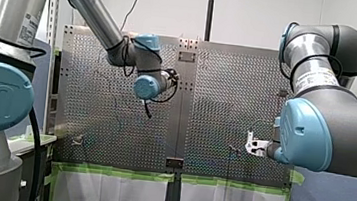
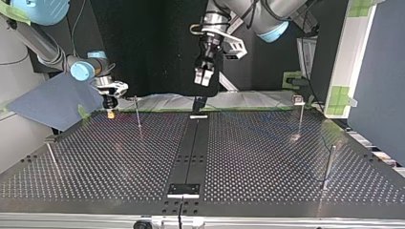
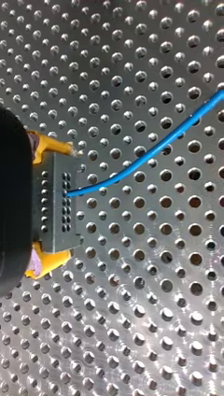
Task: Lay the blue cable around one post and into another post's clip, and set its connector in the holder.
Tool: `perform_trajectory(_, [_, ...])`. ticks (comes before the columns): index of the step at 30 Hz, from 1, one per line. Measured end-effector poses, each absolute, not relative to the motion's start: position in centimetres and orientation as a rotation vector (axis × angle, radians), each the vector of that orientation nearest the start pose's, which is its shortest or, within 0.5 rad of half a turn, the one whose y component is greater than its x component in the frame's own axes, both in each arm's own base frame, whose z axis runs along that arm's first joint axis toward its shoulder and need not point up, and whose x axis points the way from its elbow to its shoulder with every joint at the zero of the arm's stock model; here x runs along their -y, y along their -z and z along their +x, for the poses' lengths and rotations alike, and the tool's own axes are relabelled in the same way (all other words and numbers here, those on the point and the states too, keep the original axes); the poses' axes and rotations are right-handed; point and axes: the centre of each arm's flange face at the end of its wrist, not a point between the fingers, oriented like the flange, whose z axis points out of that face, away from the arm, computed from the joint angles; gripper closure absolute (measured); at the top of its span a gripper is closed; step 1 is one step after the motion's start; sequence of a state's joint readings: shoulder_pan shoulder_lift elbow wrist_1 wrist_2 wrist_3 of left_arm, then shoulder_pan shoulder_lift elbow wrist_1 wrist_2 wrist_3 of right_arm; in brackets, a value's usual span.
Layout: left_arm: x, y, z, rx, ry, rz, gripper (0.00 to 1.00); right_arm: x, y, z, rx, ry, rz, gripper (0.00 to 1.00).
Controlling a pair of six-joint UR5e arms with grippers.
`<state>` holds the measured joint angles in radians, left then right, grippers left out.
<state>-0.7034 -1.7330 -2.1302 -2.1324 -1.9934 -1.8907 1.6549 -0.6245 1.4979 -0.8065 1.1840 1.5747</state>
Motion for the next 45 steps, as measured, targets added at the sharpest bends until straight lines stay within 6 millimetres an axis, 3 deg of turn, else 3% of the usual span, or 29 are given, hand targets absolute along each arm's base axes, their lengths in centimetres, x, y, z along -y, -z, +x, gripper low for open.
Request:
perform_trajectory(16, [34.6, -20.1, 27.1, -1.441, 0.526, -0.074, 0.02, 66.3, -1.3, 23.0, 1.021, -1.488, 1.622, 1.0])
perform_trajectory(28, [31.6, -16.6, 24.6, -1.531, 0.442, -0.054, 0.02, 66.2, -7.1, 23.1, 1.017, -1.467, 1.62, 1.0])
perform_trajectory(39, [28.3, -11.6, 22.3, -1.615, 0.313, -0.041, 0.02, 65.3, -12.7, 25.1, 0.951, -1.468, 1.621, 1.0])
perform_trajectory(45, [26.8, -9.8, 20.7, -1.659, 0.285, -0.027, 0.02, 64.3, -15.0, 25.6, 0.946, -1.449, 1.603, 1.0])
